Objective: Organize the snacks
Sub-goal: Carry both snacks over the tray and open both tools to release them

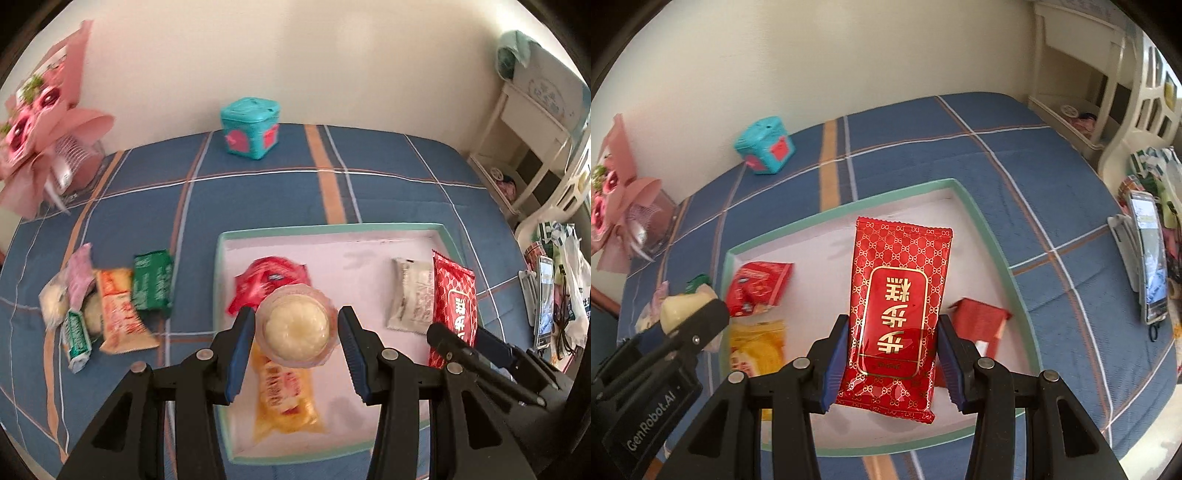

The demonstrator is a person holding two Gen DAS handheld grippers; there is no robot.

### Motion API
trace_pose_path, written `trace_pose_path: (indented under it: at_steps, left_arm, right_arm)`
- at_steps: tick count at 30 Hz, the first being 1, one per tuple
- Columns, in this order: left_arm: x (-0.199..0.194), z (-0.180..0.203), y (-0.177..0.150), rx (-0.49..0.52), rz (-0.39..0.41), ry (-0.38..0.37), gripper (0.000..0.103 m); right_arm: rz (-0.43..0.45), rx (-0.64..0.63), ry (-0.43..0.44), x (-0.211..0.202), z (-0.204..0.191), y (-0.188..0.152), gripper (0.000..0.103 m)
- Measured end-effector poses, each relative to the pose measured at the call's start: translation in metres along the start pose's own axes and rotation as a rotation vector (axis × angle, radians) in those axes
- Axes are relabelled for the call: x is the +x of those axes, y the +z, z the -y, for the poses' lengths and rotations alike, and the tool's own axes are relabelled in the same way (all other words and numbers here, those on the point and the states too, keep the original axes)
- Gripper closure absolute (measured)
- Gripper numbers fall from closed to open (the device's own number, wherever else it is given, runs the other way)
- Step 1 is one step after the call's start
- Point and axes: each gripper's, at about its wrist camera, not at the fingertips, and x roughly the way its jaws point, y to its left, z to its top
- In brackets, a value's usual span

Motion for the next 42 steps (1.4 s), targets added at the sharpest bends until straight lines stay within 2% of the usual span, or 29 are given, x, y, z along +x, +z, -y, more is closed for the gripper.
trace_pose_path:
  at_steps: [10,29,35,39,42]
  left_arm:
    - [0.030,0.025,0.008,0.024,-0.054,0.002,0.055]
    - [0.059,0.033,0.007,-0.002,-0.135,0.027,0.054]
    - [0.056,0.033,0.007,-0.006,-0.138,0.021,0.051]
    - [0.048,0.033,0.006,-0.006,-0.127,0.017,0.048]
    - [0.042,0.029,0.006,-0.017,-0.120,0.009,0.048]
  right_arm:
    - [-0.034,0.034,-0.024,0.011,0.018,0.000,0.054]
    - [-0.097,0.020,-0.031,0.028,0.016,-0.008,0.053]
    - [-0.102,0.027,-0.031,0.029,0.016,-0.008,0.053]
    - [-0.095,0.027,-0.026,0.027,0.017,-0.006,0.050]
    - [-0.084,0.026,-0.022,0.023,0.018,-0.004,0.044]
